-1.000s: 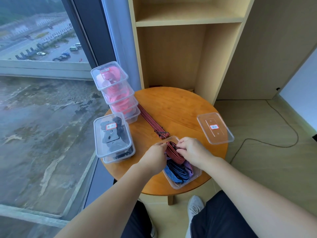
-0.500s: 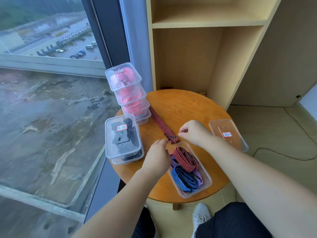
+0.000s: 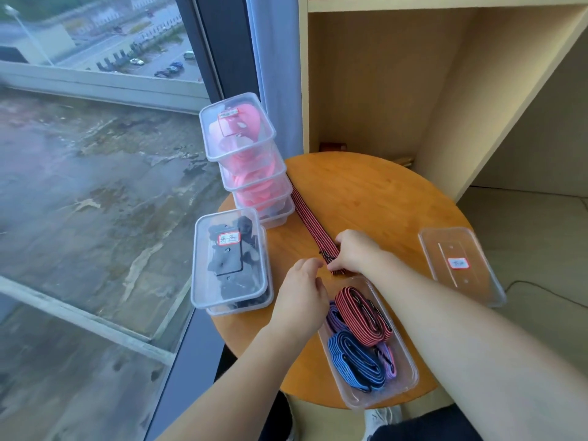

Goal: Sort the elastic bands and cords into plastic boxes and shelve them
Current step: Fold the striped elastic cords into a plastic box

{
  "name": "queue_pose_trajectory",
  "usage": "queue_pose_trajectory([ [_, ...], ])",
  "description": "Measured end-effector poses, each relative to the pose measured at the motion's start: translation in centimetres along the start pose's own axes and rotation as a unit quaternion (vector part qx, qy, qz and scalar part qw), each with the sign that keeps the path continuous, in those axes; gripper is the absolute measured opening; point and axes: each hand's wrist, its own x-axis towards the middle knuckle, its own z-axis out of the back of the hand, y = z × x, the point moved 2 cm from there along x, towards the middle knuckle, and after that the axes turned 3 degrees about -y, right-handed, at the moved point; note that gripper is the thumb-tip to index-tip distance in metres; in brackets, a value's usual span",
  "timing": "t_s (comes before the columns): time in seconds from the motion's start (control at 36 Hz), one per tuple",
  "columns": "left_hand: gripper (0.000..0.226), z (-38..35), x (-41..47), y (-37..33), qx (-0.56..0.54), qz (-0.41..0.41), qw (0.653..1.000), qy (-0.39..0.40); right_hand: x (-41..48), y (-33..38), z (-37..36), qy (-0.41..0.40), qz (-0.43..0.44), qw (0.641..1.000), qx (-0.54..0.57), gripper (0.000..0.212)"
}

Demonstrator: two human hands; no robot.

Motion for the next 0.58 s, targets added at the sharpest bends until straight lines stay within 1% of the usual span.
queue_pose_trajectory([
  [0.06, 0.043, -0.1, 0.2, 0.0, -0.003, 0.001, 1.000, 0.002, 0.4, 0.1, -0.1, 0.007, -0.002, 1.000, 0.004, 0.061],
  [0.14, 0.042, -0.1, 0.3, -0.1, -0.004, 0.001, 1.000, 0.001, 0.6, -0.1, -0.2, 0.017, -0.010, 1.000, -0.006, 0.036],
  [0.17, 0.042, 0.0, 0.4, -0.2, -0.003, 0.001, 1.000, 0.002, 0.6, -0.2, -0.2, 0.022, -0.015, 1.000, -0.009, 0.033],
  [0.22, 0.042, 0.1, 0.5, -0.2, 0.000, -0.001, 1.000, 0.002, 0.4, -0.6, 0.1, 0.032, -0.022, 0.999, -0.016, 0.034],
  [0.28, 0.041, 0.2, 0.5, -0.4, 0.004, -0.005, 1.000, 0.002, -0.1, -1.5, 0.7, 0.027, -0.031, 0.999, -0.035, 0.017],
  [0.31, 0.041, 0.3, 0.5, -0.5, 0.006, -0.007, 1.000, 0.001, -0.4, -2.0, 0.9, 0.024, -0.043, 0.998, -0.042, 0.015],
  [0.33, 0.041, 0.4, 0.5, -0.6, 0.009, -0.009, 1.000, 0.001, -0.6, -2.7, 1.1, 0.023, -0.053, 0.997, -0.043, 0.023],
  [0.36, 0.041, 0.4, 0.5, -0.8, 0.011, -0.012, 1.000, 0.001, -1.0, -3.4, 1.3, 0.024, -0.062, 0.997, -0.042, 0.037],
  [0.39, 0.041, 0.5, 0.5, -1.1, 0.013, -0.016, 1.000, 0.001, -1.4, -4.2, 1.4, 0.024, -0.074, 0.996, -0.042, 0.046],
  [0.42, 0.041, 0.5, 0.4, -1.3, 0.014, -0.021, 1.000, 0.003, -1.9, -5.1, 1.5, 0.021, -0.083, 0.995, -0.041, 0.049],
  [0.47, 0.040, 0.6, 0.2, -2.0, 0.017, -0.032, 0.999, 0.005, -3.1, -6.6, 1.8, 0.022, -0.098, 0.994, -0.036, 0.043],
  [0.56, 0.040, 0.6, -0.3, -3.3, 0.020, -0.050, 0.999, 0.008, -5.0, -8.5, 1.9, 0.029, -0.113, 0.993, -0.031, 0.021],
  [0.58, 0.040, 0.6, -0.5, -3.7, 0.022, -0.055, 0.998, 0.009, -5.7, -9.0, 2.0, 0.031, -0.118, 0.992, -0.030, 0.017],
])
